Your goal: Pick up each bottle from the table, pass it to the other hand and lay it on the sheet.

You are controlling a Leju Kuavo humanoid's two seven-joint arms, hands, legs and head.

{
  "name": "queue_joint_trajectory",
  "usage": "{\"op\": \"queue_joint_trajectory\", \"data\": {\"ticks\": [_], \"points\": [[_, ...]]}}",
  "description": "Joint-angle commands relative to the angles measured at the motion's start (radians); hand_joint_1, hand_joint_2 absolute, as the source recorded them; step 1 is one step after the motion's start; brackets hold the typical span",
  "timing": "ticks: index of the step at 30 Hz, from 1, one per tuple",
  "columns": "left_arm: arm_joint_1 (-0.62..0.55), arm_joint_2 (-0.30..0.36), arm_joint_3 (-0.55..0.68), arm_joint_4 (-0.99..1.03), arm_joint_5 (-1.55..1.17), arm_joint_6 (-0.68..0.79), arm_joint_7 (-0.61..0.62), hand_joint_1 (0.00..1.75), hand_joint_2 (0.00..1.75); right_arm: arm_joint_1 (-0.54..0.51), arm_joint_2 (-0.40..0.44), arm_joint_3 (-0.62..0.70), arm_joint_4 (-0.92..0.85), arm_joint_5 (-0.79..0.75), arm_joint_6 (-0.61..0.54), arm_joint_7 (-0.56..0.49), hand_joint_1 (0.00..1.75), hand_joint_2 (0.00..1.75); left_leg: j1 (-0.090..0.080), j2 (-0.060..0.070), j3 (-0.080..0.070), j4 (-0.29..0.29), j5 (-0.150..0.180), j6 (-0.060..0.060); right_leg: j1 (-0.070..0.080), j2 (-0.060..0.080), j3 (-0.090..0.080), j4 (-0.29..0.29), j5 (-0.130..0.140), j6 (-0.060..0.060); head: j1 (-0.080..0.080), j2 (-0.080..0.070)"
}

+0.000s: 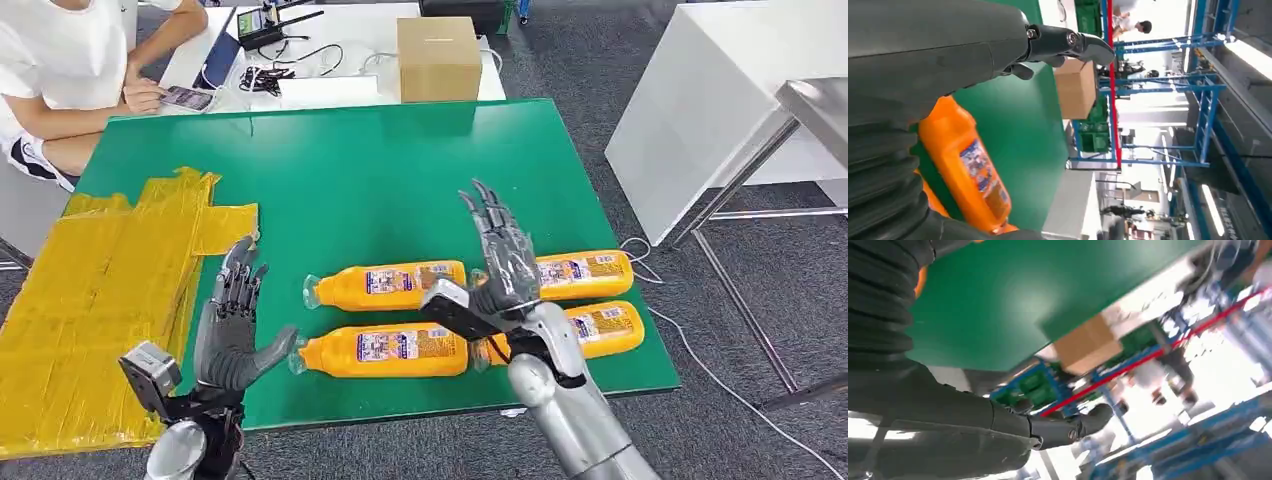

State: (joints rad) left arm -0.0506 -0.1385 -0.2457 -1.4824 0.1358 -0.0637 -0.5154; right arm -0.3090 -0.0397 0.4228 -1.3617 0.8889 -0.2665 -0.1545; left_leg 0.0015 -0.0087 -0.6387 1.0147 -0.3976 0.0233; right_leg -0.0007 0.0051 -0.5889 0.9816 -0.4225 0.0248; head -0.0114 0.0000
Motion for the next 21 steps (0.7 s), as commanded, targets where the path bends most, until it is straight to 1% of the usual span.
{"op": "queue_joint_trajectory", "data": {"ticks": [1, 2, 3, 4, 5, 7, 8, 10, 12, 14, 15, 18, 21], "points": [[-0.122, -0.006, -0.009, 0.164, 0.015, -0.020, 0.007, 0.00, 1.75, -0.289, 0.021, 0.247, 0.412, 0.072, 0.099, -0.005, 0.00, 1.75, 0.000, 0.004, 0.006, -0.002, 0.000, -0.002, 0.000, 0.003, 0.005, -0.002, 0.001, -0.001, 0.000, 0.000], [-0.129, -0.007, -0.014, 0.169, 0.015, -0.020, 0.007, 0.00, 1.75, -0.303, 0.026, 0.268, 0.437, 0.087, 0.095, -0.012, 0.00, 1.75, 0.000, 0.002, 0.004, -0.001, 0.002, -0.001, 0.000, 0.001, 0.003, -0.001, 0.002, -0.002, 0.000, 0.000], [-0.144, -0.007, -0.024, 0.188, 0.019, -0.025, 0.010, 0.00, 1.75, -0.330, 0.046, 0.302, 0.501, 0.102, 0.097, -0.016, 0.00, 1.75, 0.000, 0.003, 0.006, -0.001, 0.001, -0.002, 0.000, 0.002, 0.005, -0.001, 0.002, -0.002, 0.000, 0.000], [-0.154, -0.010, -0.029, 0.200, 0.021, -0.025, 0.010, 0.00, 1.75, -0.343, 0.060, 0.325, 0.542, 0.110, 0.104, -0.020, 0.00, 1.75, 0.000, 0.003, 0.005, -0.001, 0.001, -0.001, 0.000, 0.003, 0.004, -0.001, 0.002, -0.002, 0.000, 0.000], [-0.159, -0.011, -0.032, 0.206, 0.023, -0.026, 0.011, 0.00, 1.75, -0.351, 0.068, 0.336, 0.566, 0.113, 0.109, -0.021, 0.00, 1.75, 0.000, 0.002, 0.003, -0.001, 0.002, -0.001, 0.000, 0.002, 0.003, 0.000, 0.002, -0.002, 0.000, 0.000], [-0.167, -0.012, -0.042, 0.219, 0.025, -0.026, 0.012, 0.00, 1.75, -0.367, 0.088, 0.359, 0.632, 0.113, 0.113, -0.023, 0.00, 1.75, 0.000, 0.002, 0.005, -0.001, 0.002, -0.001, 0.000, 0.001, 0.004, -0.001, 0.002, -0.002, 0.000, 0.000], [-0.167, -0.012, -0.043, 0.221, 0.025, -0.026, 0.012, 0.00, 1.75, -0.365, 0.088, 0.360, 0.636, 0.113, 0.108, -0.024, 0.00, 1.75, 0.000, 0.002, 0.006, -0.001, 0.001, -0.002, 0.000, 0.001, 0.006, -0.001, 0.001, -0.002, 0.000, 0.000], [-0.167, -0.012, -0.043, 0.221, 0.025, -0.026, 0.012, 0.00, 1.75, -0.365, 0.088, 0.360, 0.636, 0.113, 0.108, -0.024, 0.00, 1.75, 0.000, 0.000, 0.004, -0.001, 0.002, -0.001, 0.000, 0.000, 0.004, -0.001, 0.002, -0.002, 0.000, 0.000], [-0.168, -0.011, -0.045, 0.223, 0.027, -0.026, 0.012, 0.00, 1.75, -0.370, 0.090, 0.364, 0.653, 0.108, 0.097, -0.028, 0.00, 1.75, 0.000, 0.000, 0.005, -0.001, 0.001, -0.001, 0.000, 0.000, 0.004, -0.001, 0.001, -0.002, 0.000, 0.000], [-0.166, -0.009, -0.045, 0.221, 0.028, -0.026, 0.012, 0.00, 1.75, -0.373, 0.090, 0.365, 0.656, 0.106, 0.096, -0.030, 0.00, 1.75, 0.000, 0.000, 0.002, -0.001, 0.003, -0.001, 0.000, 0.000, 0.002, 0.000, 0.002, -0.001, 0.000, 0.000], [-0.166, -0.009, -0.045, 0.221, 0.028, -0.026, 0.012, 0.00, 1.75, -0.373, 0.089, 0.365, 0.657, 0.106, 0.097, -0.031, 0.00, 1.75, 0.000, 0.001, 0.005, 0.000, 0.001, -0.001, 0.000, 0.000, 0.004, 0.000, 0.001, -0.001, 0.000, 0.000], [-0.176, -0.012, -0.056, 0.235, 0.033, -0.027, 0.015, 0.00, 1.75, -0.391, 0.109, 0.366, 0.740, 0.107, 0.092, 0.012, 0.00, 1.75, 0.000, -0.001, 0.003, -0.001, 0.002, -0.001, 0.000, -0.001, 0.003, 0.000, 0.001, -0.002, 0.000, 0.000], [-0.192, -0.015, -0.072, 0.252, 0.044, -0.023, 0.017, 0.00, 1.75, -0.434, 0.138, 0.337, 0.898, 0.081, 0.082, 0.040, 0.00, 1.75, 0.000, -0.001, 0.003, -0.001, 0.002, -0.001, 0.000, -0.001, 0.003, -0.001, 0.002, -0.002, 0.000, 0.000]]}}
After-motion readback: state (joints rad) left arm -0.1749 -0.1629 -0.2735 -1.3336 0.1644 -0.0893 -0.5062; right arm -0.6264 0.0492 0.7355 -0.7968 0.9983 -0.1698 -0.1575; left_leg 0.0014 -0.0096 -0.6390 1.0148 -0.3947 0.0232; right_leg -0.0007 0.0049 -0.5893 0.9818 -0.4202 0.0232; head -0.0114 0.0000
